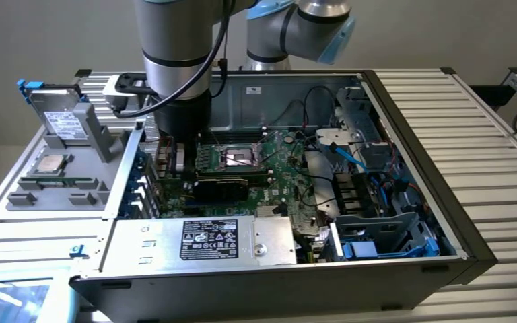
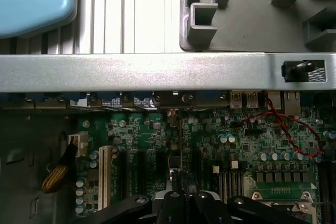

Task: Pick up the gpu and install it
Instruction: 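Press down on the gpu until it lock into place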

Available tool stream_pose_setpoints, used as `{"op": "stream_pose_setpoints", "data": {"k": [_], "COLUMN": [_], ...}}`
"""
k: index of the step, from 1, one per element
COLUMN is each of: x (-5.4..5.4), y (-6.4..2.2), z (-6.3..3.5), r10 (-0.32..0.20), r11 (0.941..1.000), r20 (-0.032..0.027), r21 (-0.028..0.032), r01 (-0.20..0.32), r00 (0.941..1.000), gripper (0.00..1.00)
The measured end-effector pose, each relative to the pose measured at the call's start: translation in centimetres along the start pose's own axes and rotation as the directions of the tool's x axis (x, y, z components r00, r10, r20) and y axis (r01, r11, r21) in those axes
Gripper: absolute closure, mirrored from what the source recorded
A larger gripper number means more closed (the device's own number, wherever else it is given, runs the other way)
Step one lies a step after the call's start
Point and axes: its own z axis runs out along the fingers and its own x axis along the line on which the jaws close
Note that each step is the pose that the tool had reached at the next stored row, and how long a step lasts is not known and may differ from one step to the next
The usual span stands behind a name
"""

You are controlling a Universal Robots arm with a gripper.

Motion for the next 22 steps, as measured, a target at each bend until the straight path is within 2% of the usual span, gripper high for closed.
{"op": "stream_pose_setpoints", "data": {"k": [14,22], "x": [-0.11,-0.11], "y": [0.0,-0.05], "z": [0.03,0.47], "r10": [0.0,0.0], "r11": [1.0,1.0], "r20": [-0.0003,0.0008], "r21": [-0.0001,0.0008], "r01": [0.0,0.0], "r00": [1.0,1.0], "gripper": [0.88,0.88]}}
